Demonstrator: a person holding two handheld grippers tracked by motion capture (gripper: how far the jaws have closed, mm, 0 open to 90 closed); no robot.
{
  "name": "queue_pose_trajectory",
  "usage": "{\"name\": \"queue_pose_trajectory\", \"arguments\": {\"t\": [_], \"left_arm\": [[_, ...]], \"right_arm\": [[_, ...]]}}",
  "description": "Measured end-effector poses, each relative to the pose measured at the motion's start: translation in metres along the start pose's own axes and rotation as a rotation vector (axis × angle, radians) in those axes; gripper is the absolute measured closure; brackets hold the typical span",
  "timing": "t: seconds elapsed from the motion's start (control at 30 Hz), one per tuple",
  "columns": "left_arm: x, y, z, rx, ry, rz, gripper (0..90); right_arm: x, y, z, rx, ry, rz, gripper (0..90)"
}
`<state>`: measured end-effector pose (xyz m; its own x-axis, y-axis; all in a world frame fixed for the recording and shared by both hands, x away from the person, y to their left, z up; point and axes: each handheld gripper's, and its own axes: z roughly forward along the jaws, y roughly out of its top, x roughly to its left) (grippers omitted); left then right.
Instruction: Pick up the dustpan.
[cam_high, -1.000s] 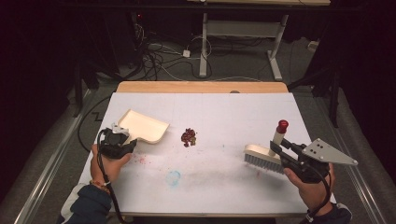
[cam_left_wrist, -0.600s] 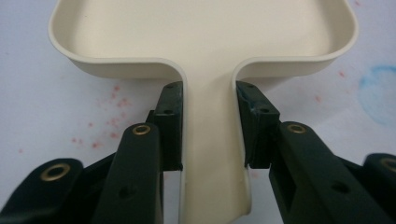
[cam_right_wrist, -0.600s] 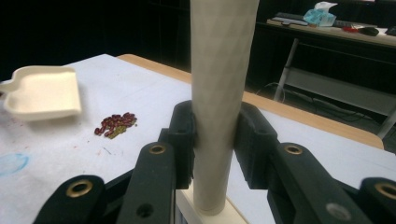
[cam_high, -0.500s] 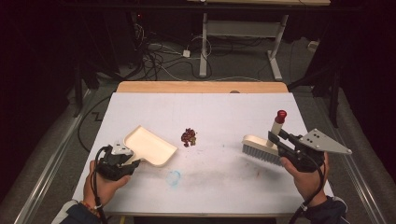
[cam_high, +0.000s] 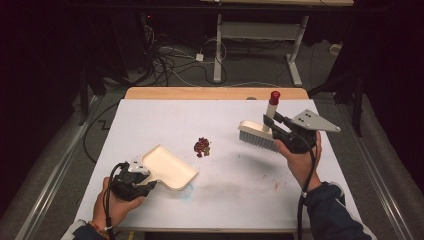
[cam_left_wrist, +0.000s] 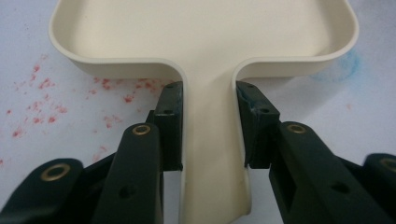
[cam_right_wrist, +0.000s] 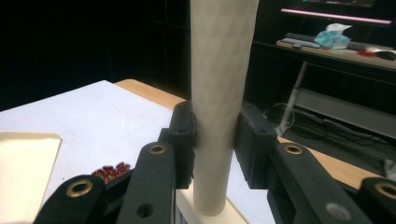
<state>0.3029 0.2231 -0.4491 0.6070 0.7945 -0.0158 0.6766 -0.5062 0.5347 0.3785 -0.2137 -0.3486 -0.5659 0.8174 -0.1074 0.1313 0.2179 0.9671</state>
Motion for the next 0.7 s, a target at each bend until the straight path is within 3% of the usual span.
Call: {"name": "queue_pose_trajectory", "arguments": {"t": [0.2, 0.23, 0.27, 0.33, 0.37, 0.5, 0.7], "left_arm": [[0.0, 0.003, 0.006, 0.01, 0.001, 0.002, 64.3], [-0.001, 0.003, 0.007, 0.013, 0.002, 0.001, 64.3], [-0.001, 0.002, 0.009, 0.014, 0.003, 0.003, 64.3], [-0.001, 0.002, 0.009, 0.015, 0.004, -0.001, 64.3], [-0.001, 0.001, 0.01, 0.014, 0.004, -0.001, 64.3], [-0.002, 0.0, 0.01, 0.008, 0.01, 0.003, 64.3], [-0.002, 0.0, 0.01, 0.002, 0.012, 0.011, 64.2]], "right_arm": [[0.002, 0.008, 0.038, 0.022, 0.015, 0.0, 70.3], [0.002, 0.008, 0.038, 0.022, 0.015, 0.0, 70.3], [0.005, 0.006, 0.053, 0.032, 0.016, 0.01, 70.3], [0.006, 0.005, 0.059, 0.038, 0.015, 0.013, 70.4], [0.01, 0.002, 0.072, 0.055, 0.01, 0.007, 70.3], [0.015, 0.0, 0.087, 0.069, 0.0, 0.023, 70.3], [0.021, 0.002, 0.092, 0.063, -0.007, 0.012, 70.4]]}}
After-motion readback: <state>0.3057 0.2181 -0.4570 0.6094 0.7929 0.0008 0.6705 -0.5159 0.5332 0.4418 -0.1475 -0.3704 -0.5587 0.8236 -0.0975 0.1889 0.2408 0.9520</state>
